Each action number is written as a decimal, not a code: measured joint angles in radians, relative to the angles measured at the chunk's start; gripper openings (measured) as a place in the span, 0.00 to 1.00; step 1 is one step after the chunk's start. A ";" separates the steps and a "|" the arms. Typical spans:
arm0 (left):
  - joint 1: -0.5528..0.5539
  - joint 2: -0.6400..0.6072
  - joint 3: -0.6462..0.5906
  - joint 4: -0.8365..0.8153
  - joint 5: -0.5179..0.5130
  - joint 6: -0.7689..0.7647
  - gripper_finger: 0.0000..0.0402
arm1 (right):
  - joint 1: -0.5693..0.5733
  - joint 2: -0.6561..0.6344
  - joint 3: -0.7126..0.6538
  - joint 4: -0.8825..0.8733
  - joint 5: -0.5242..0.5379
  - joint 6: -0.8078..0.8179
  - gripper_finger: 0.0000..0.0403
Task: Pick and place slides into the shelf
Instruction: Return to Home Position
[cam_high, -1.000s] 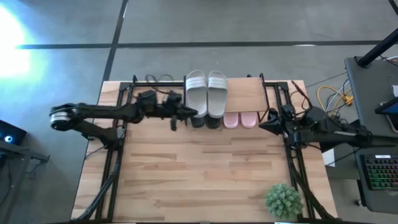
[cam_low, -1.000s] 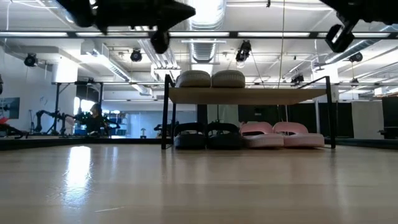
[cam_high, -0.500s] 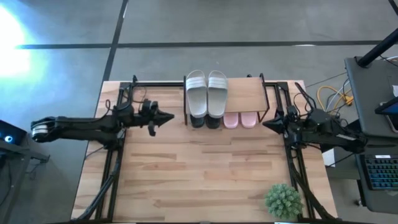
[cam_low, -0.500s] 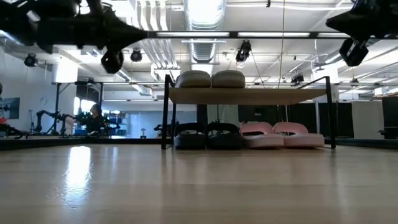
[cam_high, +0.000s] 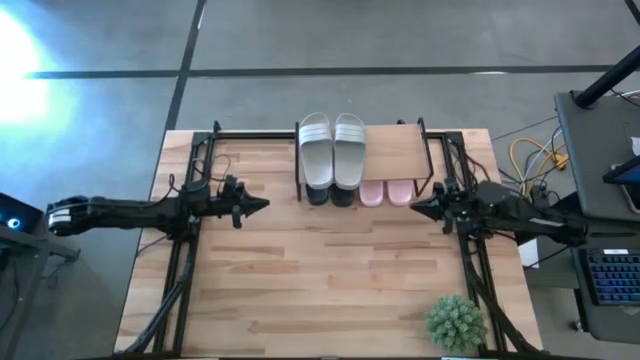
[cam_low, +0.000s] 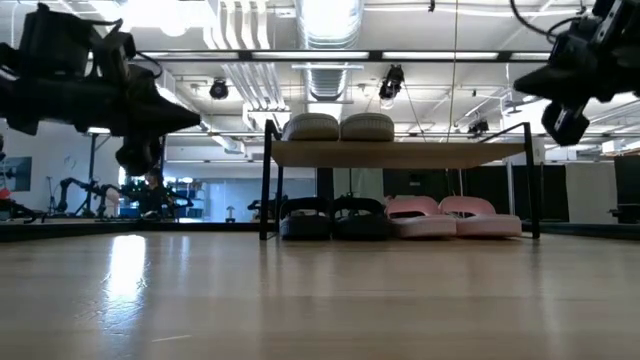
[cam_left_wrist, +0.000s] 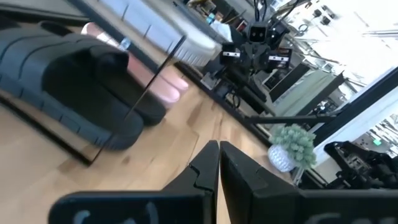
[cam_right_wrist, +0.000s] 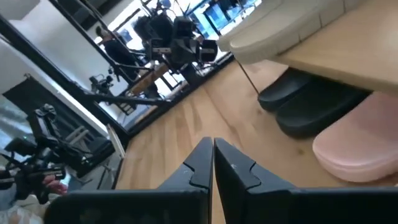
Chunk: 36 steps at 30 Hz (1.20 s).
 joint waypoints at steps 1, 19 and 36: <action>0.000 -0.005 -0.009 -0.003 -0.001 0.000 0.00 | 0.000 0.000 -0.020 0.023 0.000 0.010 0.02; 0.000 0.146 -0.015 -0.090 -0.005 0.005 0.00 | 0.000 0.015 -0.137 0.224 0.061 -0.035 0.02; 0.000 0.405 -0.010 -0.070 -0.005 0.006 0.00 | 0.000 0.015 -0.137 0.224 0.061 -0.043 0.02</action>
